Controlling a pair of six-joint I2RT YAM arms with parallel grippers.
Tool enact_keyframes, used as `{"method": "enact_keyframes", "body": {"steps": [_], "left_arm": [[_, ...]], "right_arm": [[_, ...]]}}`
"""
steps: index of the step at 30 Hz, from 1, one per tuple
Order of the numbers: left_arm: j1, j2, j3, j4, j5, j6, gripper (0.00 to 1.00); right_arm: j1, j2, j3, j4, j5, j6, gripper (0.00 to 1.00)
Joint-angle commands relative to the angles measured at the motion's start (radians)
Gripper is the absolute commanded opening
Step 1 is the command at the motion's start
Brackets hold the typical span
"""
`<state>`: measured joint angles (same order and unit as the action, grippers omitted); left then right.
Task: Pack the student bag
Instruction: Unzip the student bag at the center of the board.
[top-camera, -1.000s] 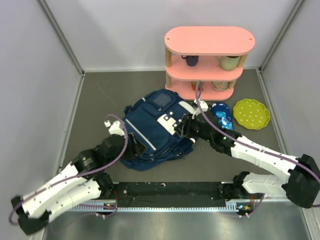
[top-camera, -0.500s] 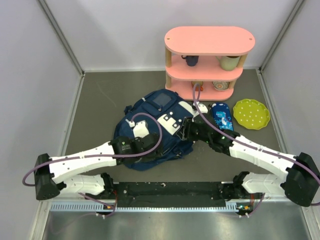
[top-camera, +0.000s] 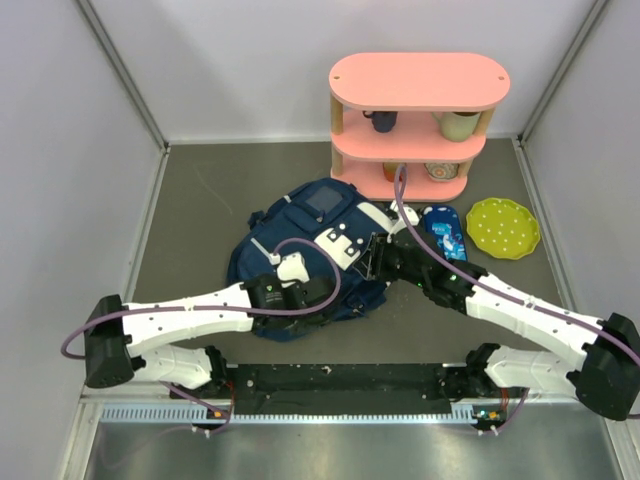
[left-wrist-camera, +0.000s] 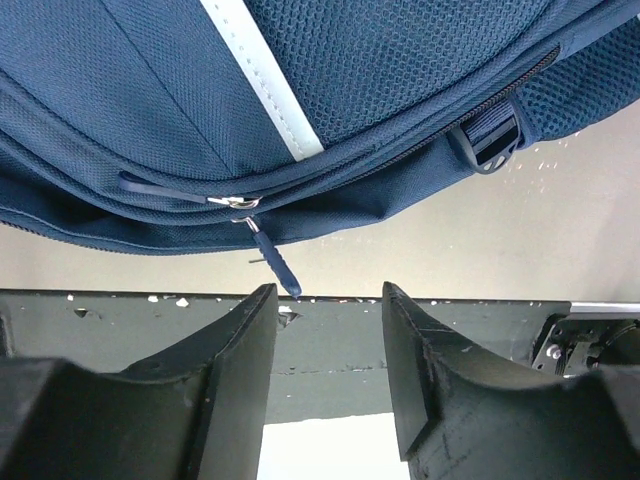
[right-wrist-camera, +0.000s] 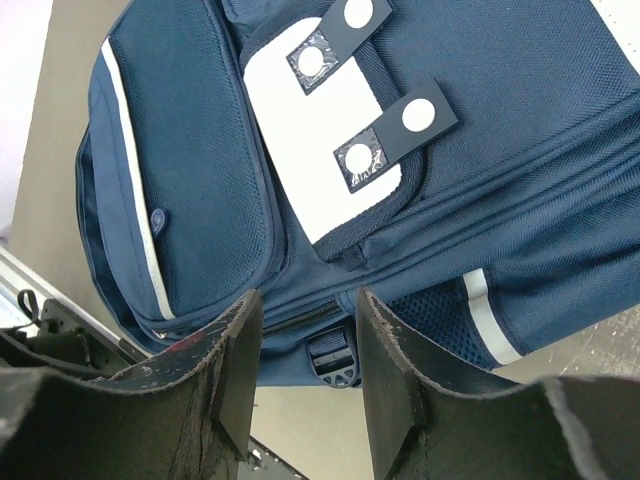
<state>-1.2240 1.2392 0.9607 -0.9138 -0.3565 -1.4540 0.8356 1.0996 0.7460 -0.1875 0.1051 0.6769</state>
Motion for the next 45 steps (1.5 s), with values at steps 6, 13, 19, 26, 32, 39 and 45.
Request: {"method": "enact_keyframes", "body": {"steps": [6, 13, 19, 26, 32, 39, 45], "left_arm": [[-0.005, 0.057, 0.015, -0.043, -0.01, -0.075, 0.49], [0.001, 0.04, -0.034, -0.034, -0.036, -0.097, 0.49], [0.023, 0.022, -0.063, -0.014, -0.062, -0.092, 0.47], [0.072, -0.007, -0.08, 0.023, -0.064, -0.054, 0.31], [0.078, -0.007, -0.1, 0.049, -0.039, -0.039, 0.15], [0.077, -0.02, -0.112, 0.098, -0.007, -0.006, 0.0], [0.077, -0.063, -0.089, 0.142, 0.019, 0.066, 0.0]], "right_arm": [[0.003, -0.038, -0.007, 0.031, -0.021, -0.002, 0.41], [0.003, -0.035, -0.014, 0.042, -0.03, 0.003, 0.42], [0.003, -0.026, -0.016, 0.048, -0.041, 0.006, 0.42], [0.003, -0.014, -0.019, 0.054, -0.051, 0.012, 0.41], [0.003, -0.009, -0.022, 0.06, -0.062, 0.013, 0.42], [0.002, 0.006, -0.019, 0.065, -0.076, 0.018, 0.41], [0.003, 0.028, -0.019, 0.069, -0.128, 0.041, 0.42]]}}
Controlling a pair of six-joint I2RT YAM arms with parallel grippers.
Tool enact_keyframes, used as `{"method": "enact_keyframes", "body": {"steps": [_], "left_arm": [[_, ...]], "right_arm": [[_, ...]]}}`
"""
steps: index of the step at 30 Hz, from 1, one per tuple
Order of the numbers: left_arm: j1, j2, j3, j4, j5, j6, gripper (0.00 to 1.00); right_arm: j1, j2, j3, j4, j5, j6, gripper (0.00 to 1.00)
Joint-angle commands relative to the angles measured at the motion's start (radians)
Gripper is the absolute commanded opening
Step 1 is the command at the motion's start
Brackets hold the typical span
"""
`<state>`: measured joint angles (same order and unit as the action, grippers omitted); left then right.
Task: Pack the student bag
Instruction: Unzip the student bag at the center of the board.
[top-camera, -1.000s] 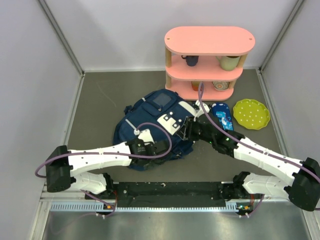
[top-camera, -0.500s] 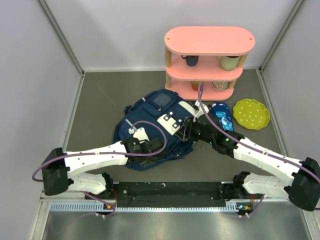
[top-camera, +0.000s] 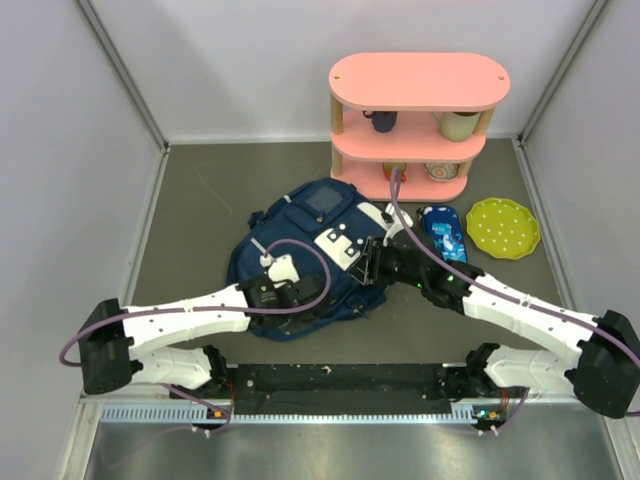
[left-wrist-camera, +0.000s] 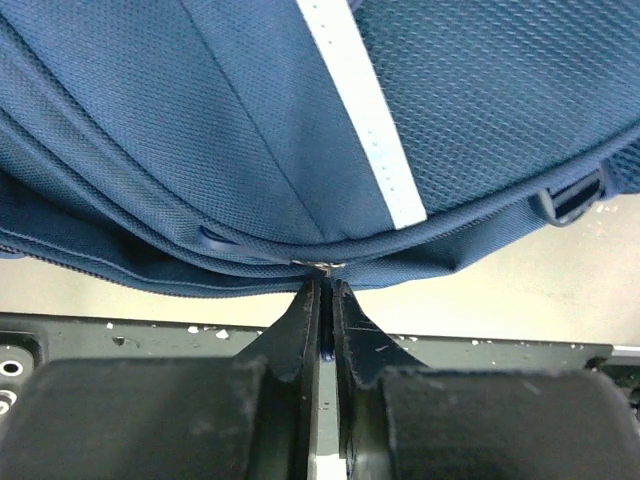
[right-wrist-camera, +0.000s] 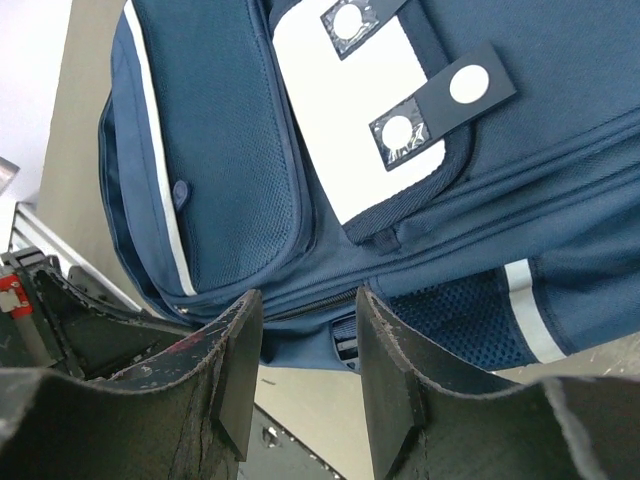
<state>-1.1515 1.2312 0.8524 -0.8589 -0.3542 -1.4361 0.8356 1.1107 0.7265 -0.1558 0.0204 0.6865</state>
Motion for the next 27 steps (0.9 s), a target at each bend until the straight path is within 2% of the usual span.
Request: {"method": "enact_keyframes", "body": {"steps": [1, 5, 8, 12, 14, 16, 27], "left_arm": [[0.004, -0.073, 0.014, 0.106, 0.018, 0.075, 0.0], [0.003, -0.105, -0.004, 0.167, 0.032, 0.147, 0.0], [0.004, -0.105, 0.005, 0.195, 0.043, 0.207, 0.0], [0.003, -0.099, 0.014, 0.196, 0.044, 0.239, 0.0], [0.004, -0.108, 0.008, 0.199, 0.041, 0.246, 0.0], [0.004, -0.121, 0.002, 0.207, 0.04, 0.258, 0.0], [0.003, -0.16, -0.029, 0.225, 0.038, 0.289, 0.0]], "right_arm": [[0.003, 0.017, -0.007, 0.038, -0.059, 0.051, 0.42], [0.005, 0.003, -0.05, 0.067, -0.148, 0.209, 0.42], [0.007, 0.012, -0.125, 0.177, -0.247, 0.341, 0.42], [0.046, 0.049, -0.176, 0.248, -0.254, 0.426, 0.42], [0.051, 0.064, -0.217, 0.382, -0.261, 0.47, 0.43], [0.054, 0.08, -0.229, 0.464, -0.258, 0.49, 0.43], [0.063, 0.142, -0.179, 0.473, -0.2, 0.505, 0.45]]}}
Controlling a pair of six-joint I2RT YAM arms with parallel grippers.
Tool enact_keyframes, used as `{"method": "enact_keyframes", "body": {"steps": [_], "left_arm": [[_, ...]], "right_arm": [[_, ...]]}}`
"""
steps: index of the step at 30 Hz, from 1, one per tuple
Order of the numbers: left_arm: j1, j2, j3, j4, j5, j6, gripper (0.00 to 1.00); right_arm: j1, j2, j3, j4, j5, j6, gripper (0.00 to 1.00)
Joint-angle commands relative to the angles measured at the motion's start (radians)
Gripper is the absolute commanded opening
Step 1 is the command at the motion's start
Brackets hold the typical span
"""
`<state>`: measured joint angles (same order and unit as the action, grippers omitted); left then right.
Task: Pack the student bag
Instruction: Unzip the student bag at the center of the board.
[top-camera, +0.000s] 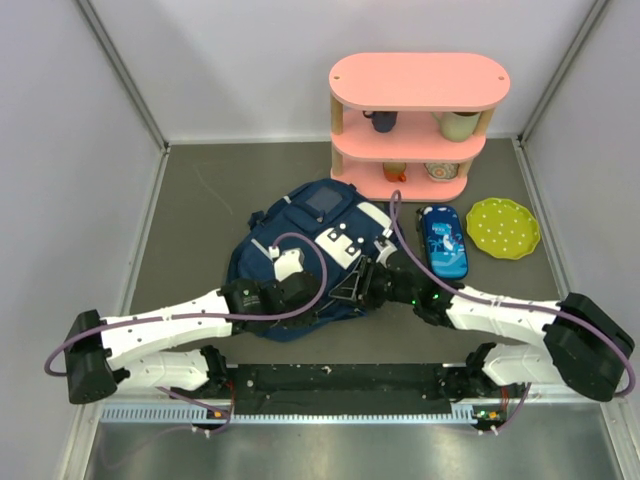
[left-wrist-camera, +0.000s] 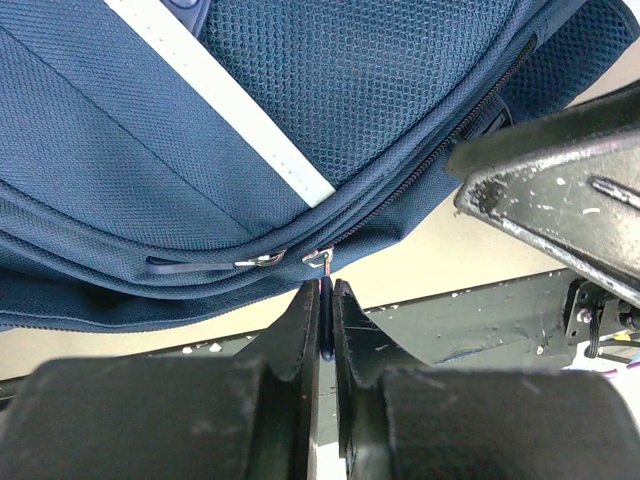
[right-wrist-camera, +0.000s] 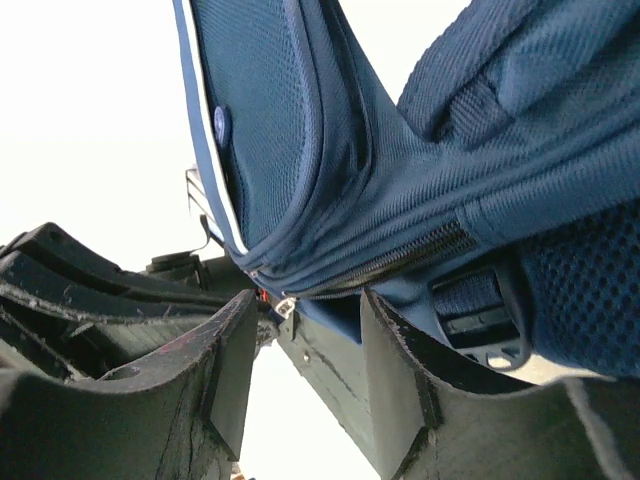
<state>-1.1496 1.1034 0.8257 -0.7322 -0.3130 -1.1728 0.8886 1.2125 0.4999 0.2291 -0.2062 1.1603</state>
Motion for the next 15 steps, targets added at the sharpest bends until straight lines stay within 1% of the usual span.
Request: {"method": "enact_keyframes", "body": {"steps": [1, 2, 3, 4, 6, 9, 10, 11, 13, 14, 15], "left_arm": [[0.001, -0.031, -0.002, 0.108, 0.0, 0.027, 0.0], [-0.001, -0.033, -0.002, 0.112, 0.002, 0.03, 0.0], [0.001, -0.034, 0.0, 0.119, 0.005, 0.039, 0.0], [0.001, -0.033, -0.002, 0.122, 0.009, 0.041, 0.0], [-0.001, -0.034, -0.002, 0.137, 0.012, 0.05, 0.0], [-0.001, -0.04, -0.005, 0.157, 0.018, 0.07, 0.0], [-0.002, -0.043, -0.005, 0.159, 0.018, 0.071, 0.0], [-0.002, -0.045, -0.007, 0.162, 0.017, 0.076, 0.0], [-0.004, -0.056, -0.011, 0.171, 0.015, 0.091, 0.0], [-0.002, -0.059, -0.013, 0.169, 0.012, 0.094, 0.0], [-0.004, -0.069, -0.014, 0.157, 0.008, 0.104, 0.0]], "right_arm": [[0.012, 0.051, 0.042, 0.104, 0.034, 0.042, 0.45], [0.012, 0.062, 0.037, 0.119, 0.039, 0.056, 0.45], [0.012, 0.071, 0.031, 0.18, 0.044, 0.058, 0.45], [0.01, 0.088, 0.022, 0.202, 0.06, 0.061, 0.45], [0.01, 0.107, 0.023, 0.222, 0.082, 0.068, 0.45], [0.012, 0.142, 0.054, 0.202, 0.125, 0.059, 0.45], [0.012, 0.15, 0.046, 0.243, 0.143, 0.059, 0.42], [0.012, 0.16, 0.042, 0.263, 0.154, 0.079, 0.37], [0.012, 0.159, 0.028, 0.279, 0.194, 0.087, 0.07], [0.01, 0.144, 0.025, 0.271, 0.203, 0.088, 0.0], [0.009, 0.131, 0.022, 0.265, 0.244, 0.082, 0.0]]}}
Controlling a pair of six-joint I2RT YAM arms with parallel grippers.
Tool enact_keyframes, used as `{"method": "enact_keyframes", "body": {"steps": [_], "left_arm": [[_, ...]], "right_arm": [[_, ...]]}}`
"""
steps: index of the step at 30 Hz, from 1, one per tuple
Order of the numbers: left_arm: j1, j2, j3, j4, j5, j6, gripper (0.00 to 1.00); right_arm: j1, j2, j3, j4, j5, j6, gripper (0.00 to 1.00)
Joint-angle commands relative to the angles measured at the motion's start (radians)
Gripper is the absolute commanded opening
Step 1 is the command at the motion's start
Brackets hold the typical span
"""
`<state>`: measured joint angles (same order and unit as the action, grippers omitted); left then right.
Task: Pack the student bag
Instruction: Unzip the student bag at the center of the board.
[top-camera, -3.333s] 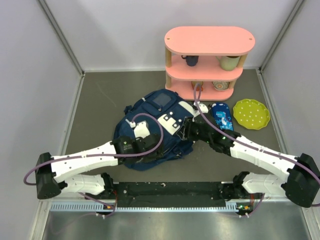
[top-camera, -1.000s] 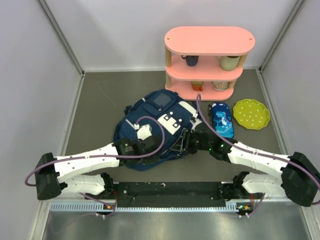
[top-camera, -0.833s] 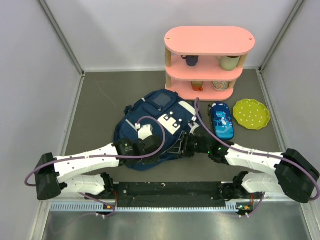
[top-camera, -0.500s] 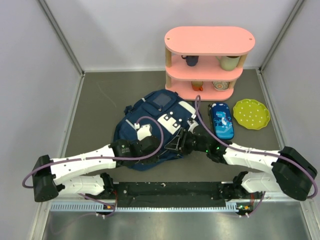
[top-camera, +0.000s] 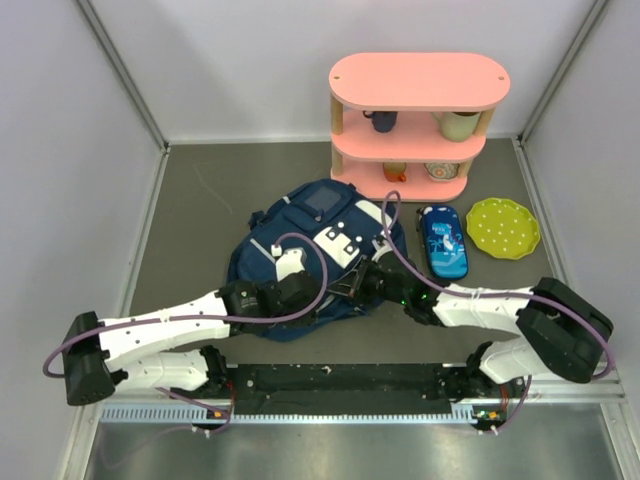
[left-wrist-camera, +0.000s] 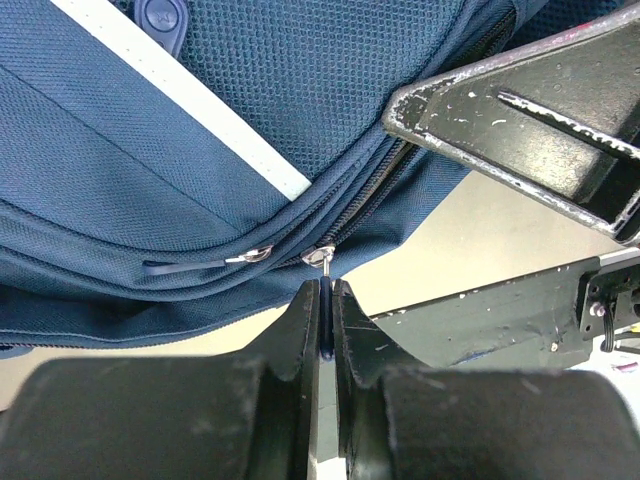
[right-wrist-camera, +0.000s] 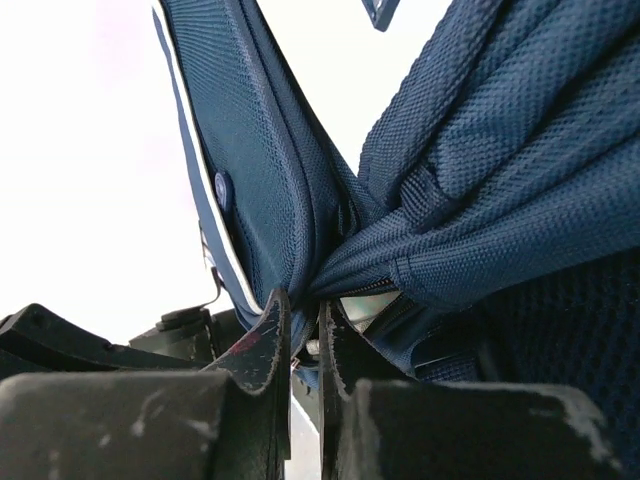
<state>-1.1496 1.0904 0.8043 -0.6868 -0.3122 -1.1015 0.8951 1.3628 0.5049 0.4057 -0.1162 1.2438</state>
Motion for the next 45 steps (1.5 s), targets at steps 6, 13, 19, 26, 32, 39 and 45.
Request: {"method": "enact_keyframes", "body": {"steps": [6, 13, 19, 26, 32, 39, 45], "left_arm": [[-0.002, -0.092, -0.039, -0.106, -0.123, -0.036, 0.0], [-0.002, -0.139, -0.14, -0.247, -0.221, -0.19, 0.0], [0.002, -0.09, -0.111, -0.48, -0.359, -0.414, 0.0], [0.12, -0.066, -0.042, -0.528, -0.518, -0.35, 0.0], [0.268, -0.148, -0.05, -0.281, -0.533, -0.007, 0.0], [0.199, -0.21, -0.096, 0.002, -0.214, 0.192, 0.0], [0.004, -0.155, -0.028, 0.044, -0.212, 0.187, 0.0]], "right_arm": [[-0.117, -0.16, 0.029, -0.066, 0.182, -0.096, 0.0], [-0.263, -0.157, 0.096, -0.111, 0.043, -0.152, 0.0], [-0.363, -0.143, 0.141, -0.116, -0.068, -0.156, 0.0], [-0.43, -0.139, 0.248, -0.206, -0.122, -0.225, 0.0], [-0.47, -0.097, 0.29, -0.182, -0.27, -0.227, 0.0], [-0.245, -0.198, 0.094, -0.157, -0.208, -0.101, 0.48], [-0.047, -0.294, -0.072, -0.108, -0.053, 0.049, 0.54]]}}
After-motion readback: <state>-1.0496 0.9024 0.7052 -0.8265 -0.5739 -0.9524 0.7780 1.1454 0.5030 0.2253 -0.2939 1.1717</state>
